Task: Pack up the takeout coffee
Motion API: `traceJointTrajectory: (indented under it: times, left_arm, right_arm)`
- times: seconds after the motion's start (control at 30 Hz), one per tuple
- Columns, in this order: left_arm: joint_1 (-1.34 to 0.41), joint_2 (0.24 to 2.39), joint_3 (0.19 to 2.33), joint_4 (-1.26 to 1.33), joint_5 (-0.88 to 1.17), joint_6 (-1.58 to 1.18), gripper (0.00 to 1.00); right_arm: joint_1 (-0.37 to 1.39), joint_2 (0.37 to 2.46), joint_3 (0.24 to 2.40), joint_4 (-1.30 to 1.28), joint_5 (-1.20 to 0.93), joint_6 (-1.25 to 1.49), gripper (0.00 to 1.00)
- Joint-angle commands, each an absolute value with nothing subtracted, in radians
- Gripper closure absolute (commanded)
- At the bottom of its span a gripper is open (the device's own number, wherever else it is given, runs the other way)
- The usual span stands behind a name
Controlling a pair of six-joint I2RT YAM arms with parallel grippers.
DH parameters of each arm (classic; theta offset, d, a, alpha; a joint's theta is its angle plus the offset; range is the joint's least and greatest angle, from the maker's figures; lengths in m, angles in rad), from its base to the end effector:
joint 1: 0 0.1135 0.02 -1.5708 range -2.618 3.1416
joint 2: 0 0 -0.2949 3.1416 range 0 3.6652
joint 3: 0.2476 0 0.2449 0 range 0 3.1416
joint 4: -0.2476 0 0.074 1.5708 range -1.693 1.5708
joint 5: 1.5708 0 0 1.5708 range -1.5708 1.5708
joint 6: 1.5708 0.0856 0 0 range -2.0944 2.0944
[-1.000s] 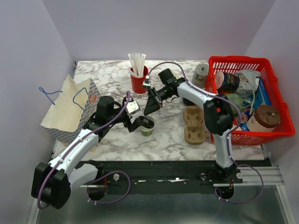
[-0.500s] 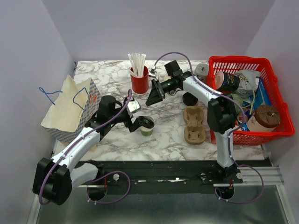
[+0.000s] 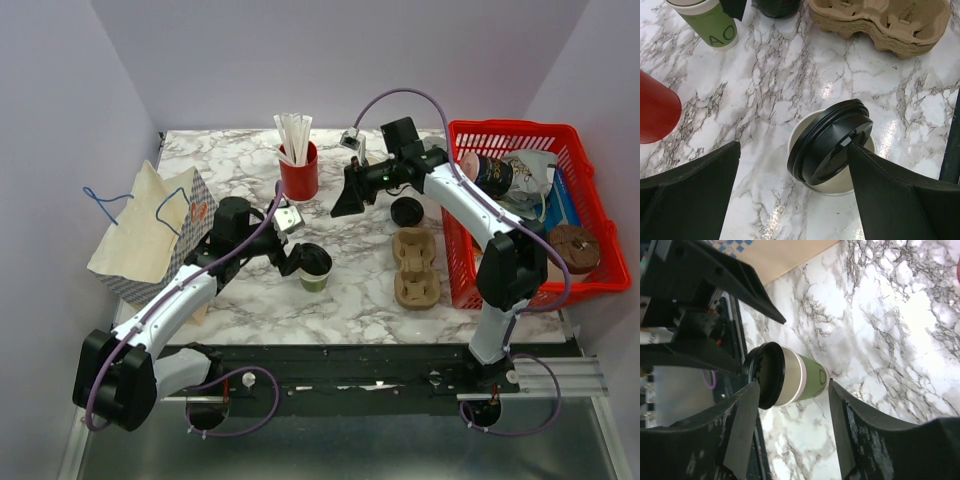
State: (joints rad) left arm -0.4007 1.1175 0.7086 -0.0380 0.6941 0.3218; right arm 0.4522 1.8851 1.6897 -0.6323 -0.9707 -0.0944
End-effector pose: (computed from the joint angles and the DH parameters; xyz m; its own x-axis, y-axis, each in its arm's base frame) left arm 0.2168 -0.1513 0.2789 -0.1147 0.3126 -0.9429 0.9142 0.4046 0.0230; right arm 0.3636 0.2551 0.3166 -0.5888 -0.3452 -0.7308 -0.8081 0.2325 0.5412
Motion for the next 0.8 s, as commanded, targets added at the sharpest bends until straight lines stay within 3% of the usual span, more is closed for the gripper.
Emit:
traceJointTrajectory:
  times: [0.0,0.13,0.43,0.77]
  left_arm:
    - [-0.405,1.132,0.73,0.017,0.739,0.313,0.05]
    - [-0.407,1.144,0.729,0.038,0.741,0.287,0.05]
    - [-0.407,1.184,0.736,0.097,0.742,0.222,0.05]
    - [-0.407,1.207,0.738,0.103,0.747,0.16,0.05]
  right_arm:
    - [0.46,1.844,1.615,-0.65,-0.9,-0.276,0.33]
    - [0.469,1.835,1.582,-0.647,-0.916,-0.282,0.15]
    - [0.5,1.83,1.543,-0.649,-0.953,-0.316,0.16]
    - [0.529,1.865,1.546,-0.649,-0.989,-0.301,0.23]
